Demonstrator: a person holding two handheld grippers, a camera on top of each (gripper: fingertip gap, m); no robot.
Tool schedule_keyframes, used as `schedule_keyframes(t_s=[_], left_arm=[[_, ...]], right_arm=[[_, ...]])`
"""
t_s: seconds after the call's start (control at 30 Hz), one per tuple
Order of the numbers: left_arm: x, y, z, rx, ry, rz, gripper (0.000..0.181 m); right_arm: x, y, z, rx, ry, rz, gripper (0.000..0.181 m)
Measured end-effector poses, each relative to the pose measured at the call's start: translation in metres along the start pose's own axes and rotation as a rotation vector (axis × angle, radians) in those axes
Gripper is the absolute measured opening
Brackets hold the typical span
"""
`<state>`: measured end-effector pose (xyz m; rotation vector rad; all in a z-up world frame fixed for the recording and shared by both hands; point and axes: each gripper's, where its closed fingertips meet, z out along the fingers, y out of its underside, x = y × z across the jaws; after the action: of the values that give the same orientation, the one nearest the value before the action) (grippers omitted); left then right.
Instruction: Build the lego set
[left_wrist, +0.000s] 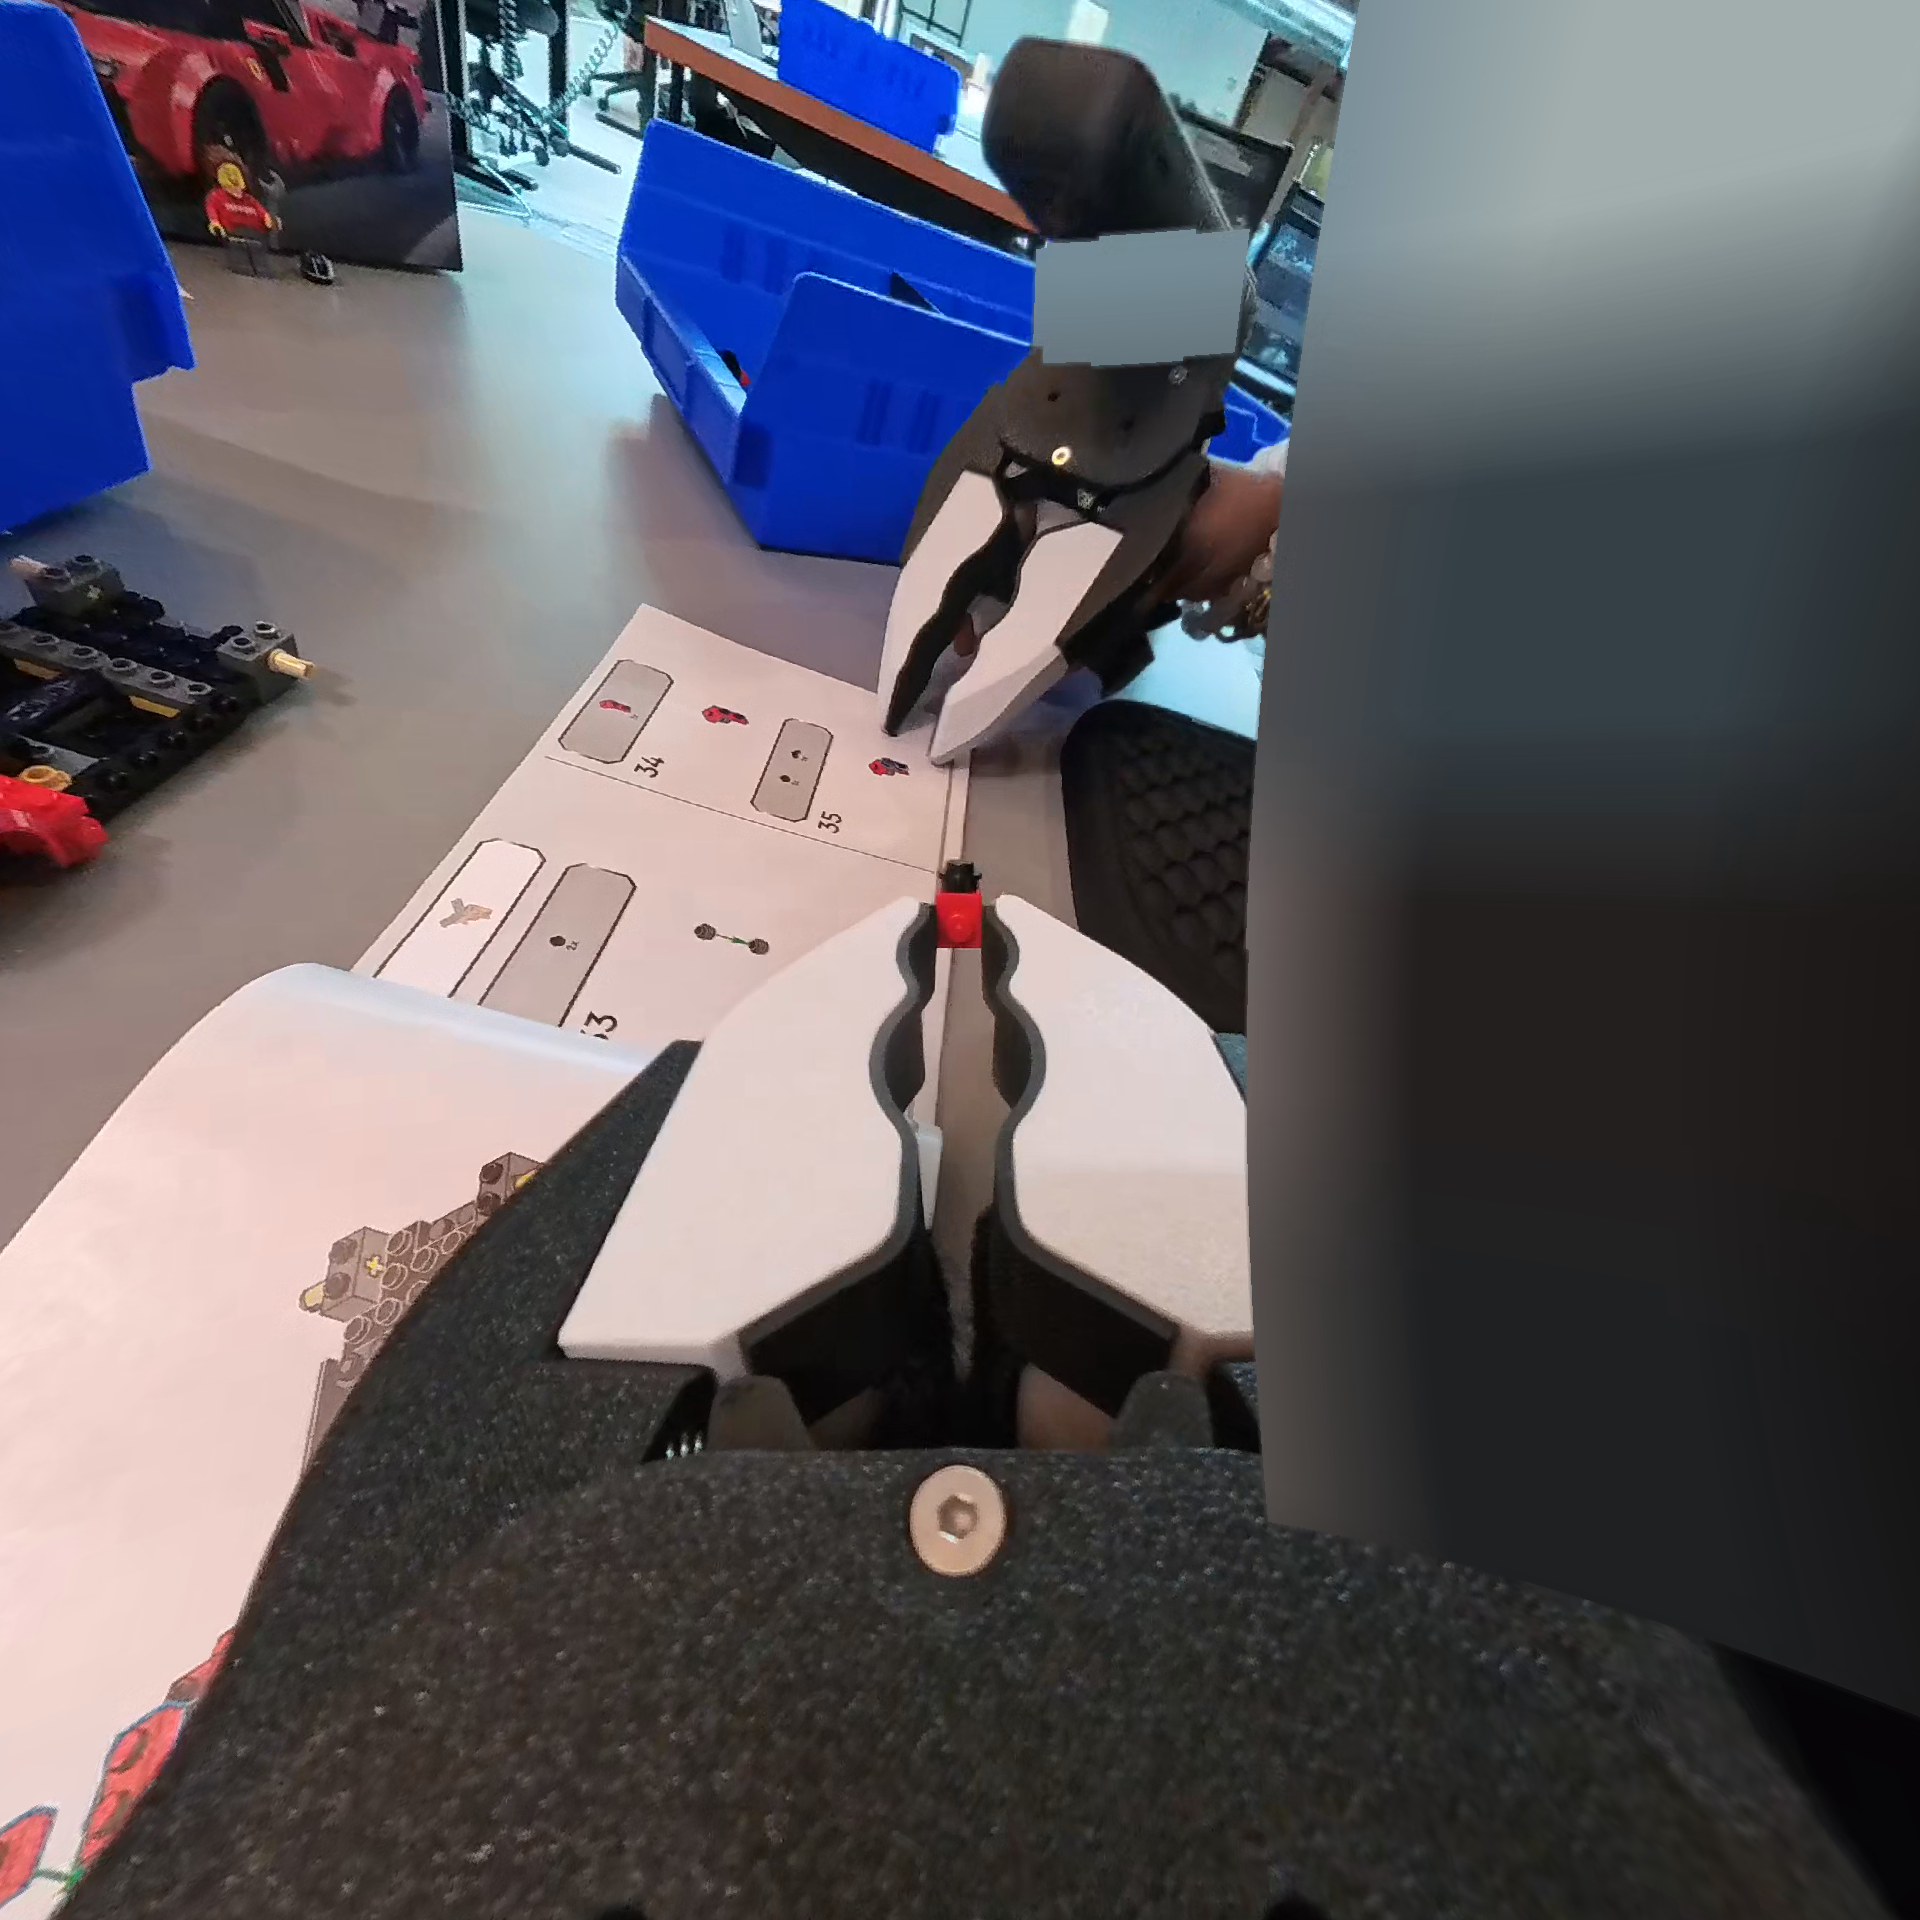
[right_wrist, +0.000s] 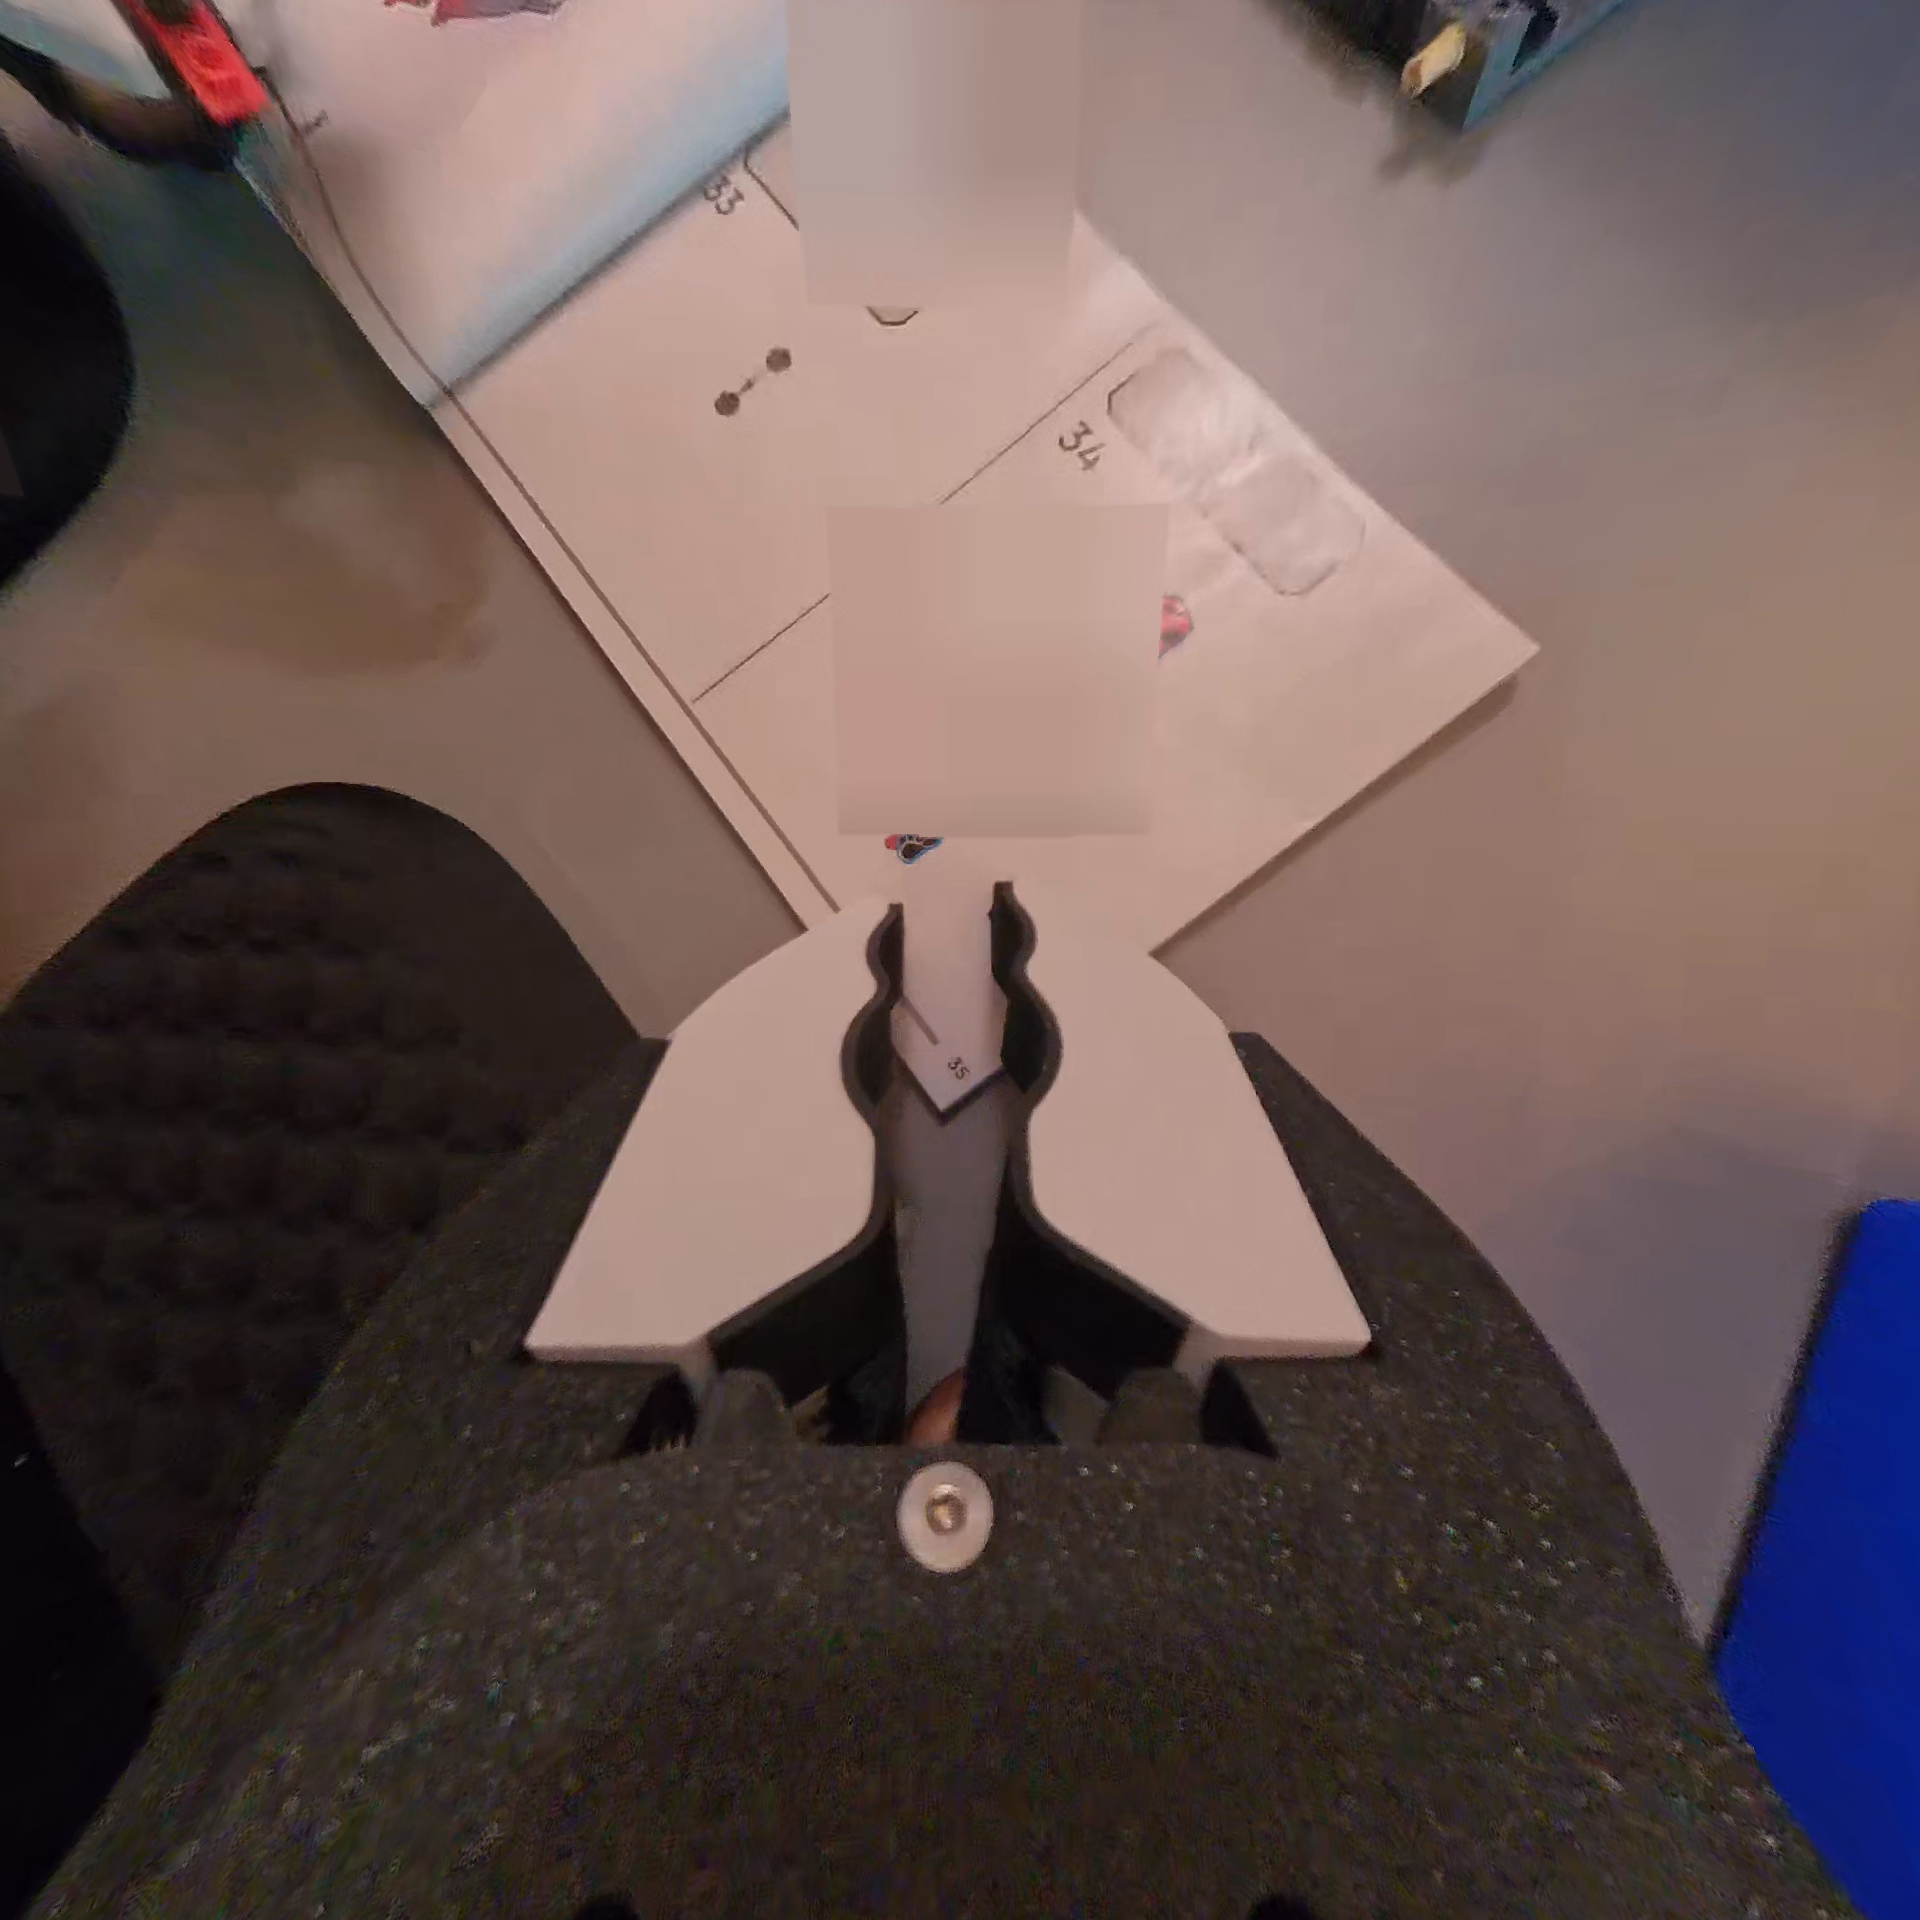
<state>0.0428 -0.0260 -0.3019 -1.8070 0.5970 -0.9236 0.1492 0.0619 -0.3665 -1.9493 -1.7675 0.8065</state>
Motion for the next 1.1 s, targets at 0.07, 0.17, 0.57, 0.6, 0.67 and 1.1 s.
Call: schedule_keyframes(t_s=[0.07, 0.17, 0.57, 0.6, 0.67, 1.1], left_arm=[[-0.001, -0.001, 0.0, 0.004, -0.008, -0.001, 0.007], [-0.003, -0.001, 0.0, 0.009, -0.026, 0.001, 0.007], [-0.014, -0.01, 0.0, 0.055, -0.123, 0.04, 0.007], [-0.014, -0.01, 0.0, 0.057, -0.129, 0.053, 0.007], [-0.014, -0.013, -0.001, 0.068, -0.147, 0.095, 0.007], [-0.02, -0.012, -0.001, 0.035, -0.236, 0.235, 0.007]], right_arm=[[-0.001, 0.0, 0.0, -0.038, -0.03, 0.025, 0.016], [0.001, -0.005, -0.003, -0.105, -0.028, -0.042, 0.019], [-0.113, -0.282, -0.016, 0.192, -0.354, -0.694, 0.024], [-0.129, -0.303, -0.008, 0.178, -0.396, -0.753, 0.024], [-0.157, -0.341, 0.014, 0.143, -0.475, -0.864, 0.026], [-0.271, -0.386, 0.251, -0.363, -0.654, -1.366, 0.015]])
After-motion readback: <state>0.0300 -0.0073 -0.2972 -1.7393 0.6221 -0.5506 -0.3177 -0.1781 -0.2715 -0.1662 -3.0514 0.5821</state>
